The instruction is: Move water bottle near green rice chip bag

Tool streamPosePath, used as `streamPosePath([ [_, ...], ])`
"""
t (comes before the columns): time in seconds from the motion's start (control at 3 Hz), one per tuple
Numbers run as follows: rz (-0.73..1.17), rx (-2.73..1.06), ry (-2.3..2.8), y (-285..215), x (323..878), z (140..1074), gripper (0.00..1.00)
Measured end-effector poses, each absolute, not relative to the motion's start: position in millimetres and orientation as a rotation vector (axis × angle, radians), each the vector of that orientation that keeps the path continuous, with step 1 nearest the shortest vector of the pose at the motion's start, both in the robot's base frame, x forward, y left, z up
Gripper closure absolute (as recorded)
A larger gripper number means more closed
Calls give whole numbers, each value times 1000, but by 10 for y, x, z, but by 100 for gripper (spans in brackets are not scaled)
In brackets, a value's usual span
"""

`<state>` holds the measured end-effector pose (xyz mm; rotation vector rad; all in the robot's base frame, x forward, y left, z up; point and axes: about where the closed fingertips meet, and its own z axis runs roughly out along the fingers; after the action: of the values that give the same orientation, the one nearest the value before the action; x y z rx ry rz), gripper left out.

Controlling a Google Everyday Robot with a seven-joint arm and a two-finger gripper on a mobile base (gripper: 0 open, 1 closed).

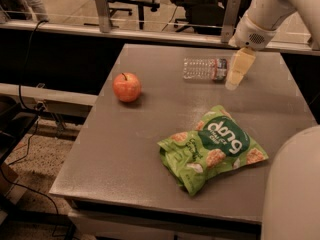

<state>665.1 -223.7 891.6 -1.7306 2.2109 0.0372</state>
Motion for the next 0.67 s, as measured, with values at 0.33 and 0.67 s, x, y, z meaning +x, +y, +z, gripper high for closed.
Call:
streamPosePath([
  [0.33, 25, -1728, 2236, -2186, 6801, 8795, 0],
  [0.67, 15, -1734, 2257, -2094, 6907, 8699, 0],
])
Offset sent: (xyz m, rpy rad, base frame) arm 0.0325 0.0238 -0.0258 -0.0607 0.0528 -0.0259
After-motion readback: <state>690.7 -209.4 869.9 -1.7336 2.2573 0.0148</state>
